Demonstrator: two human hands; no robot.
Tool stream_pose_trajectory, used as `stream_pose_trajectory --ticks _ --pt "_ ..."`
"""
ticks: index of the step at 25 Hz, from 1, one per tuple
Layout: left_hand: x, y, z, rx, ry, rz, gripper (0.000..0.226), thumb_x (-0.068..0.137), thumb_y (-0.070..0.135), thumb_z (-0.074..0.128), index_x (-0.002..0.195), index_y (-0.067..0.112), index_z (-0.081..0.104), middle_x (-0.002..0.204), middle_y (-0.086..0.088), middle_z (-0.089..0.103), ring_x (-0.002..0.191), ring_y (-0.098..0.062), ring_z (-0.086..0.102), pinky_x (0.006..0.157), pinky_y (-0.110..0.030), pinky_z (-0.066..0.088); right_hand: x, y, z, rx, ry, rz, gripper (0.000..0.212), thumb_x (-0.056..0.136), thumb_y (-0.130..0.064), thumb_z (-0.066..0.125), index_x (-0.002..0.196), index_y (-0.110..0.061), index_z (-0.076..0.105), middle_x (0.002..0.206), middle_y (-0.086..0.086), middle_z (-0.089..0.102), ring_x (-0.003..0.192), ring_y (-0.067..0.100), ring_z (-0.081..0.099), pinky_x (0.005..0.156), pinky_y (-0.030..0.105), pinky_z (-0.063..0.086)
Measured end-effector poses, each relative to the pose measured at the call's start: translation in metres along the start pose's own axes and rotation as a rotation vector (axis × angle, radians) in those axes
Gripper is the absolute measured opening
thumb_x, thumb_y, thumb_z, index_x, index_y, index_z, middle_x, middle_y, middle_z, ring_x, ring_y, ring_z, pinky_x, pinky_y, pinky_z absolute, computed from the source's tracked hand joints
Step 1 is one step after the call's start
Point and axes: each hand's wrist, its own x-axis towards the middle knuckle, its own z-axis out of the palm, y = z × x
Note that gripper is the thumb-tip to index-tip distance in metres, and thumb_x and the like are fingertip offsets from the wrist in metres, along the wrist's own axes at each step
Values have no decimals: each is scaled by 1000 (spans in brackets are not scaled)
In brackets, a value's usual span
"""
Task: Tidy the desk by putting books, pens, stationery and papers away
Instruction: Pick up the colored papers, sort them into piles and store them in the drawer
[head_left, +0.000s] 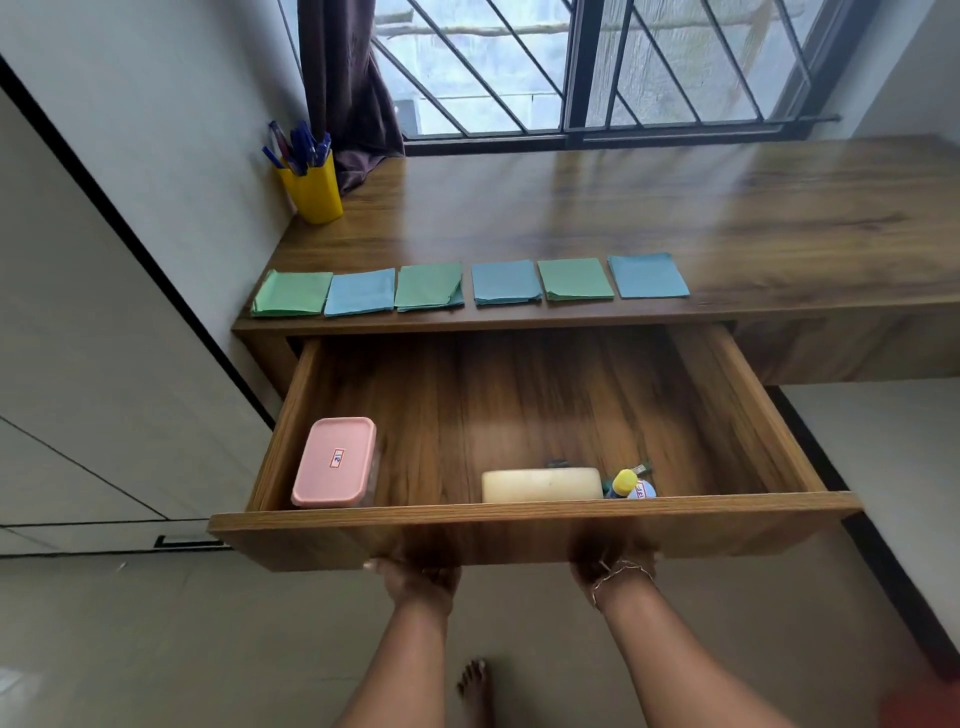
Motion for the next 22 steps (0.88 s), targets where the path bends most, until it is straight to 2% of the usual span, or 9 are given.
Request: stream_pose_trajectory --ticks 1,4,5,6,9,12,17,19,22 --pt "-4 1 -2 14 -2 6 81 89 69 3 137 19 45 138 -8 50 121 -32 50 101 -42 39 -1 0 -2 -23 4 -18 40 95 -50 37 116 -21 54 131 5 57 117 32 55 94 48 46" --pt "-8 3 -8 87 48 68 78 89 69 7 131 19 49 107 -6 60 77 -25 51 74 -30 42 -8 -4 -5 -118 74 -59 43 93 -50 42 122 -19 52 128 9 58 105 34 56 82 46 49" --pt "-10 5 -10 99 64 93 76 90 69 9 129 18 50 105 -7 59 72 -24 49 77 -32 43 -10 -7 -5 -160 104 -86 45 93 -50 42 123 -18 51 127 9 57 105 33 56 82 45 49" --pt "-12 6 -12 111 92 127 77 90 69 13 130 15 49 112 -10 58 76 -25 51 85 -36 44 -16 -11 -4 -194 130 -115 46 92 -51 41 122 -17 50 124 8 57 105 32 55 84 43 48" --pt "-23 12 -12 238 322 294 76 93 62 24 134 2 44 134 -20 49 117 -39 50 101 -47 38 -28 -23 -4 -363 292 -277 59 95 -50 35 124 -2 49 112 15 55 104 35 54 82 41 47" --pt "-43 16 1 506 502 598 75 94 56 28 141 -3 31 144 -28 34 130 -45 36 104 -53 33 -39 -37 -3 -518 501 -537 55 98 -36 35 131 8 40 133 29 45 121 46 44 100 49 36" --pt "-56 10 7 1041 392 1255 92 87 70 7 146 0 14 152 -30 12 140 -45 15 112 -57 13 -57 -49 1 -660 517 -912 52 95 -20 46 140 -1 27 143 27 31 130 44 33 106 50 28" --pt "-62 9 13 1238 323 1387 87 88 68 3 144 3 15 151 -30 16 140 -45 18 112 -56 9 -63 -47 3 -772 464 -1137 54 91 -16 52 139 1 31 144 27 30 133 43 28 109 53 25" --pt "-70 11 24 1478 185 1479 83 91 64 5 140 0 24 147 -30 29 138 -43 24 114 -53 9 -75 -39 14 -1002 340 -1332 57 88 -18 59 137 1 38 146 29 26 138 43 20 111 52 18"
